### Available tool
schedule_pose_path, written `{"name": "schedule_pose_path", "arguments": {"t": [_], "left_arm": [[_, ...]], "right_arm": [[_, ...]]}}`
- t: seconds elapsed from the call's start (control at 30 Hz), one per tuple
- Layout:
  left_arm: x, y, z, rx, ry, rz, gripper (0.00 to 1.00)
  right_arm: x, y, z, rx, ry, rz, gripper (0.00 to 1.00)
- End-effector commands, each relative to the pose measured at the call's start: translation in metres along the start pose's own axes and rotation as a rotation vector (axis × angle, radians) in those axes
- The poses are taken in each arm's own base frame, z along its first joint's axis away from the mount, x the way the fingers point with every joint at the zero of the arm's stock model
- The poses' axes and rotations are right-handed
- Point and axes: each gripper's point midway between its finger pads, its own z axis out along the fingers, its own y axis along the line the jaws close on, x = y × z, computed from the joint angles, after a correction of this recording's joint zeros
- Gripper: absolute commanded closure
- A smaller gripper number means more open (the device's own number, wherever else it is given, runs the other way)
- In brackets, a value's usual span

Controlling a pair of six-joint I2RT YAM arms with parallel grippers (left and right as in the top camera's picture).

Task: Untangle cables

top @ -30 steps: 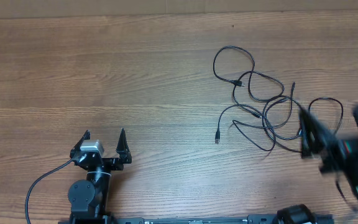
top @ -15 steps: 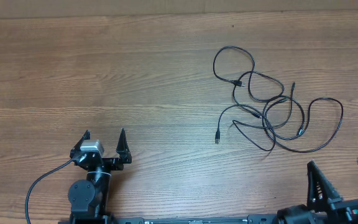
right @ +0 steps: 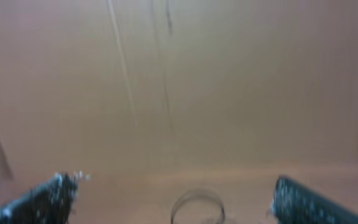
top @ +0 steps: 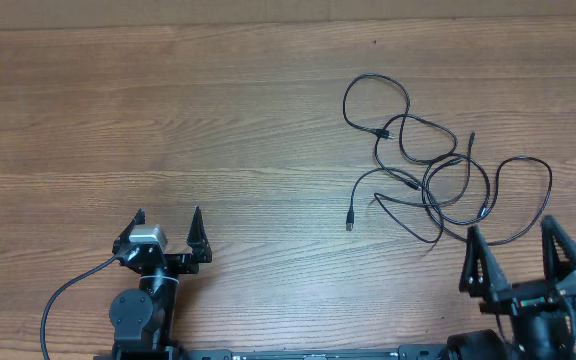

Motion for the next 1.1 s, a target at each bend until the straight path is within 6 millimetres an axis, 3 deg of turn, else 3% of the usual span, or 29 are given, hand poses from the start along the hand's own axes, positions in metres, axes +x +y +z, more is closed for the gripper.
{"name": "schedule_pose_path", "arguments": {"t": [0.0, 0.23, 0.5, 0.87, 1.07], "left_arm": [[0.000, -0.001, 0.000, 0.009, -0.006, -0.007, 0.00], [0.000, -0.001, 0.000, 0.009, -0.006, -0.007, 0.00], [0.000, -0.001, 0.000, 0.009, -0.006, -0.007, 0.00], [0.000, -0.001, 0.000, 0.009, -0.006, -0.007, 0.00], [0.000, -0.001, 0.000, 0.009, -0.006, -0.007, 0.01]], "right_arm": [[0.010, -0.002, 0.014, -0.011, -0.054, 0.001, 0.00], [0.012, -0.002, 0.032, -0.046, -0.256, 0.000, 0.00], [0.053, -0.011, 0.044, -0.043, -0.271, -0.002, 0.00], [0.115, -0.019, 0.055, -0.031, -0.118, -0.002, 0.00], [0.166, -0.025, 0.055, -0.015, 0.090, 0.001, 0.00]]}}
